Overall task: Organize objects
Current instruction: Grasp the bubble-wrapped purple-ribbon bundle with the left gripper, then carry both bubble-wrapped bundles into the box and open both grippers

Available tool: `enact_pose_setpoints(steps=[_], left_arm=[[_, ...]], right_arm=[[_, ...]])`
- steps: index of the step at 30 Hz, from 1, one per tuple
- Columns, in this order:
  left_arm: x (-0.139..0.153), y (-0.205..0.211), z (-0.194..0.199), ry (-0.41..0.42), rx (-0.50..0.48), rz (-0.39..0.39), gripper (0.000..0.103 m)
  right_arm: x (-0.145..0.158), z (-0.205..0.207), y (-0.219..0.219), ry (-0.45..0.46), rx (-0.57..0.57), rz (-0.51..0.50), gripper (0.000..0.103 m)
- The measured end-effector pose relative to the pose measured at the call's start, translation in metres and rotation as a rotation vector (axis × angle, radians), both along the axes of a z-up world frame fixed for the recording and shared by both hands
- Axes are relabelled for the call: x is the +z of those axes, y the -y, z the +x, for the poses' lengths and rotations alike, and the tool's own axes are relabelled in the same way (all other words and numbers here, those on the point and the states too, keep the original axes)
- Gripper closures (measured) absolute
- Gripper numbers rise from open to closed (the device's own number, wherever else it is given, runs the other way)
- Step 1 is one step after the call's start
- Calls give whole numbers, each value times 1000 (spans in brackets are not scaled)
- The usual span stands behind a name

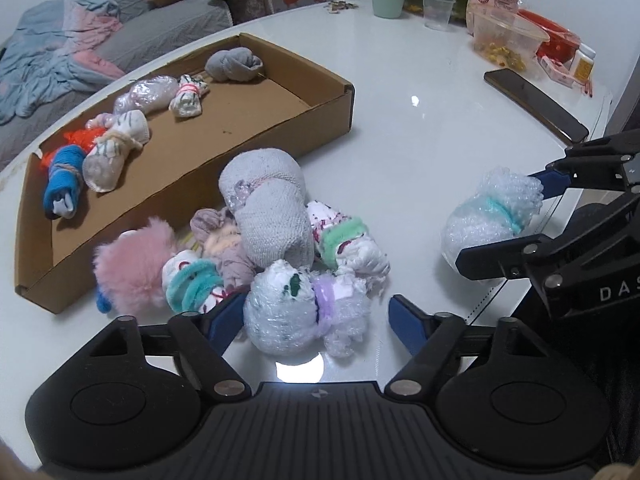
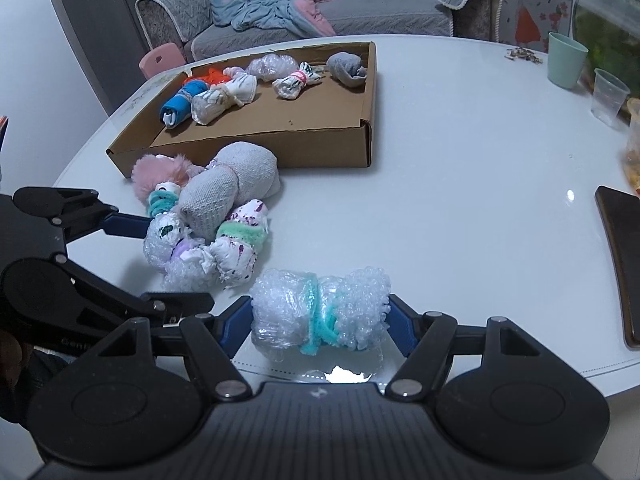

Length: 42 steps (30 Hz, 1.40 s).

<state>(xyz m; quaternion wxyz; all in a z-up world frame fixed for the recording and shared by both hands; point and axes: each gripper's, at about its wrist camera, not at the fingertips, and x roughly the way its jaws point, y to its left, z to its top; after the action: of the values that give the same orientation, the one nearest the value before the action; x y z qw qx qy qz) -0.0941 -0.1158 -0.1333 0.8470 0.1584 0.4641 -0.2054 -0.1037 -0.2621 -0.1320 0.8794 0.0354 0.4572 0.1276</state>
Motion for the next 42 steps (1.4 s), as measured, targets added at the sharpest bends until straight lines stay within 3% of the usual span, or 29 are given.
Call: enact_pose_setpoints(steps=[1, 6, 19, 24, 35, 42], left_arm=[[-2, 0, 1, -14, 1, 2, 38], [-1, -3, 2, -29, 7, -18, 40], [28, -14, 2, -117, 33, -49, 40], [54, -38, 5, -136, 51, -59, 39], [128, -118, 65, -23, 187, -81, 39], [127, -147, 114, -28, 239, -109, 38]], right_arm=[[0, 0, 0, -1, 1, -2, 36], [1, 0, -3, 0, 8, -11, 36], [15, 1, 8, 4, 30, -63, 36], [26, 9, 11, 20, 42, -74, 36], [100, 59, -10, 163, 156, -92, 36], [132, 105, -44, 218, 261, -112, 36]])
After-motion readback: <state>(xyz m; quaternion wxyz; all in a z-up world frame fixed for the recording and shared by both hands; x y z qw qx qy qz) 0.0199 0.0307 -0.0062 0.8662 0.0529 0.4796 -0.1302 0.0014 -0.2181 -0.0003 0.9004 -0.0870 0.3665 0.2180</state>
